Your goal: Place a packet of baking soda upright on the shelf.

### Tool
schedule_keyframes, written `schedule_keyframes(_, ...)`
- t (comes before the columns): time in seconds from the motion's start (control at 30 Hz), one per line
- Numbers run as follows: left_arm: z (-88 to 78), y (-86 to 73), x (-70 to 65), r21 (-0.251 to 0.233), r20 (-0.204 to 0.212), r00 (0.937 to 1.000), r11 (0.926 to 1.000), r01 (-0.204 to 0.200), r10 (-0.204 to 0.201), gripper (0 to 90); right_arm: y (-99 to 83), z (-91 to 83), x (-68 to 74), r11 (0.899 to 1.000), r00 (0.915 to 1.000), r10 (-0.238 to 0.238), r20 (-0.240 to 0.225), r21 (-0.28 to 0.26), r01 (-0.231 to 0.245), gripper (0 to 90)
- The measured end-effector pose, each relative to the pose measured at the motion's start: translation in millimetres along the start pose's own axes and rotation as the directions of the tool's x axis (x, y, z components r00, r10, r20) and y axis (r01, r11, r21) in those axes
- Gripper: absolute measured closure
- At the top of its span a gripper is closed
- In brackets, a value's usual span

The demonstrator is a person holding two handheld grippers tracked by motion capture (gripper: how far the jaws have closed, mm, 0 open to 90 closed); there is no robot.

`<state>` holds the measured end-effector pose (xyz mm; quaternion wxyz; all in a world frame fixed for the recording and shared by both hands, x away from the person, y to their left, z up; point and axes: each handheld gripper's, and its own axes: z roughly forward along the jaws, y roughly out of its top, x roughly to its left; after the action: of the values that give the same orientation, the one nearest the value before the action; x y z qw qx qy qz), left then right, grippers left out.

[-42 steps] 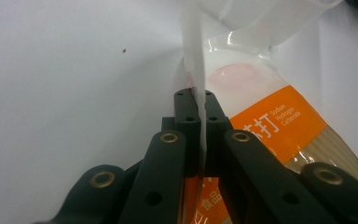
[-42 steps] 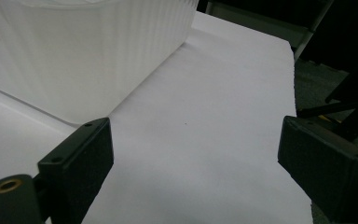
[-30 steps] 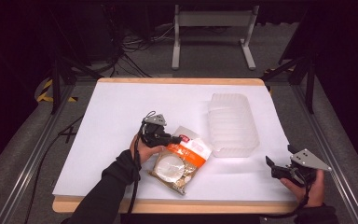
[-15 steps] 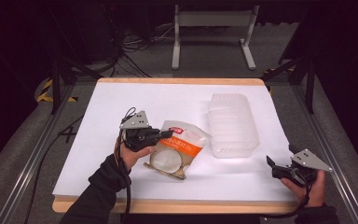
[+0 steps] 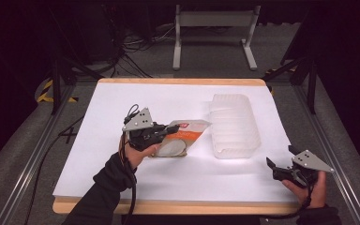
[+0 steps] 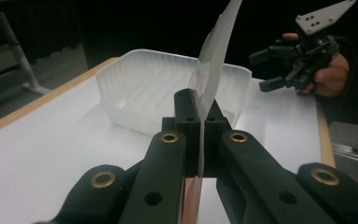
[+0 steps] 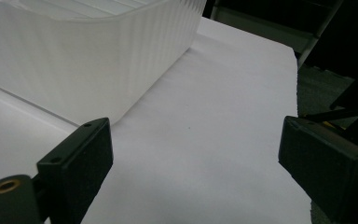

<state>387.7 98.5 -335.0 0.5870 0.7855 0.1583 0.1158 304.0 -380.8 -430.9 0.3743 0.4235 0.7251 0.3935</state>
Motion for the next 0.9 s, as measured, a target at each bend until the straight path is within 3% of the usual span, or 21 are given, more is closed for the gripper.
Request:
schedule_keyframes(0.47,23.3,28.9,4.3,-0.097,0.025,0.9996,0.9951,0.017,-0.014,89.8,-0.2,-1.1,-2.0,1.000,0.9998,0.020,-0.008,-0.004,-0.020,10.5)
schedule_keyframes(0.63,39.7,41.9,5.8,-0.141,0.054,0.9982,0.9895,0.035,-0.027,89.8,-2.7,-1.6,-4.9,0.999,0.9994,0.035,0.000,-0.005,-0.035,10.6)
schedule_keyframes(0.9,70.4,67.2,5.2,-0.167,0.080,0.9968,0.9858,0.021,-0.007,89.8,-4.7,0.1,-6.1,0.999,0.9992,0.039,0.003,-0.002,-0.039,10.6)
